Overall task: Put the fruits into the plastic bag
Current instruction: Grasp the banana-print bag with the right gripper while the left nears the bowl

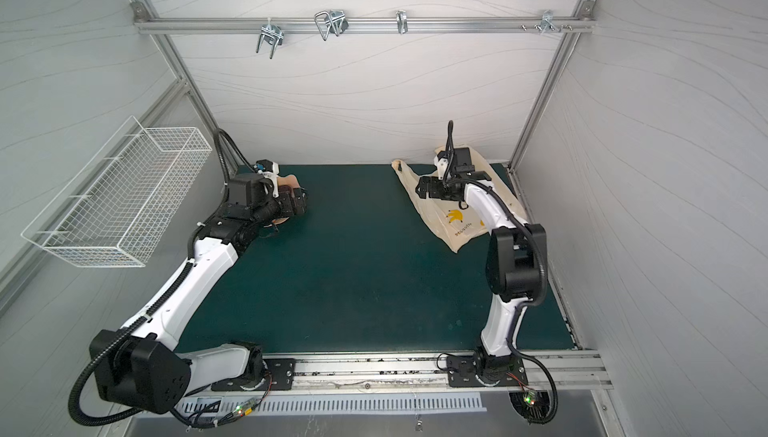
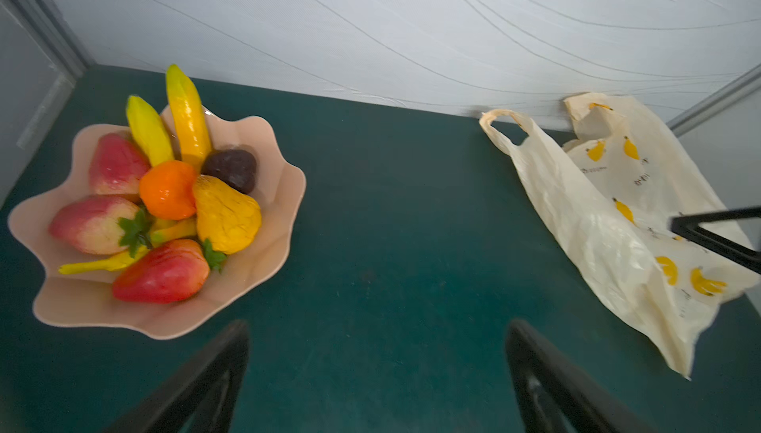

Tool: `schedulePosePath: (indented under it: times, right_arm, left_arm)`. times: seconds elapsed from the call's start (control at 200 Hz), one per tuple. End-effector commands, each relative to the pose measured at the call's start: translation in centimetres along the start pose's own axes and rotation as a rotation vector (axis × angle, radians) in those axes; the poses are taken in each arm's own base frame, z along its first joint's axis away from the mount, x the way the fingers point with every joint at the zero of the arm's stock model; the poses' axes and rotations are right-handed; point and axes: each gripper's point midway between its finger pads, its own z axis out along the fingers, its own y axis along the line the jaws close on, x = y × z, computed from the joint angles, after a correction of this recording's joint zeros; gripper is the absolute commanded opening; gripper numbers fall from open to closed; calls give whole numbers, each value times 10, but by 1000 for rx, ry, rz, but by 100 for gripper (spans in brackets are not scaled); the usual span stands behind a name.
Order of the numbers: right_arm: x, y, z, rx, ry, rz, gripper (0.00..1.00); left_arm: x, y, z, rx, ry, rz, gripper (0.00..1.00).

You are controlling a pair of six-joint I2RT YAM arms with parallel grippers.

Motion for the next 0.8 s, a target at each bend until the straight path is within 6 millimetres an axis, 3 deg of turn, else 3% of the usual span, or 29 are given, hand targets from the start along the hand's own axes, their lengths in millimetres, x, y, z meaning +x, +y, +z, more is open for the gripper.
schedulePosePath:
  times: [0.0, 0.18, 0.36, 0.46, 0.665, 0.795]
  right_arm:
    - [11, 12, 14, -28, 109, -41, 99]
    - [7, 3, 44, 61, 141, -81, 98]
    - [4, 0, 68, 148, 159, -167, 90]
    - [3, -4, 78, 200, 165, -198, 76]
    - [7, -1, 86, 257, 170, -276, 33]
    - [14, 12, 79, 262, 147, -340, 19]
  left_arm:
    - [26, -16, -19, 26, 143, -45, 98]
    - [45, -22, -35, 32, 213, -59, 98]
    - [46, -18, -46, 5, 240, -79, 98]
    - [43, -17, -51, -19, 254, -92, 97]
    - [37, -10, -53, -89, 287, -128, 96]
    - [34, -9, -50, -113, 297, -139, 96]
